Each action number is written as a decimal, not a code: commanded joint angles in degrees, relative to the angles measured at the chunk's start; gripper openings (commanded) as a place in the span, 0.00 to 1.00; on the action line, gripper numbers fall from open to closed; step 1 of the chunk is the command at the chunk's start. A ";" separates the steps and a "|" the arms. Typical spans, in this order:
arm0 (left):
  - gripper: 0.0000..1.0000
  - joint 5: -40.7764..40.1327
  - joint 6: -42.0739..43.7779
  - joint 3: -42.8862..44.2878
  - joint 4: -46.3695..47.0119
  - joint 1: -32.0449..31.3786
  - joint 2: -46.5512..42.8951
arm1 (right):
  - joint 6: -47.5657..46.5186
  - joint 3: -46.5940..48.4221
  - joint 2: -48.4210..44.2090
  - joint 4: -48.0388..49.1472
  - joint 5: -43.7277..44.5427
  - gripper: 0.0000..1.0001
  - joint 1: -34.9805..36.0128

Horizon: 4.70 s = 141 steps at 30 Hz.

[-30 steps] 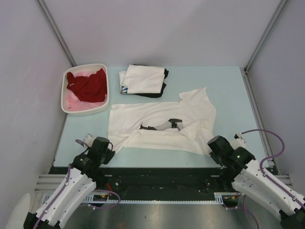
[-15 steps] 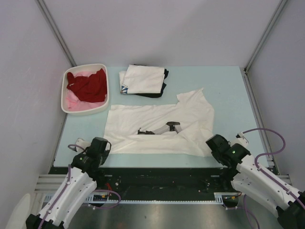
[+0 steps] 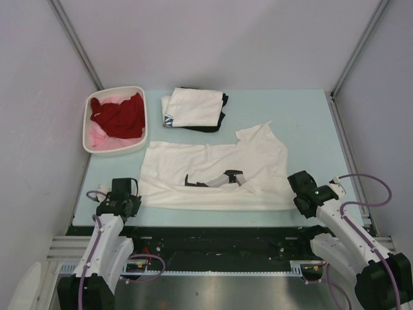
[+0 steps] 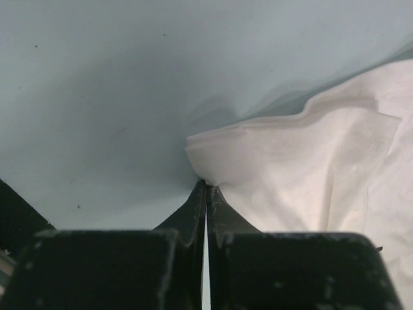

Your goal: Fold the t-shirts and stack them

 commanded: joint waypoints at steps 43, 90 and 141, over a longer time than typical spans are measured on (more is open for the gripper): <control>0.75 9.84 11.36 13.33 12.22 -1.23 8.13 | -26.56 13.01 11.83 35.88 -17.07 1.00 12.33; 0.75 8.43 12.77 9.02 16.63 -1.14 12.35 | -16.62 5.10 25.02 46.16 -20.41 1.00 20.42; 0.75 16.70 15.24 4.36 23.40 -8.53 13.41 | -28.14 13.98 27.65 63.37 -42.81 1.00 29.29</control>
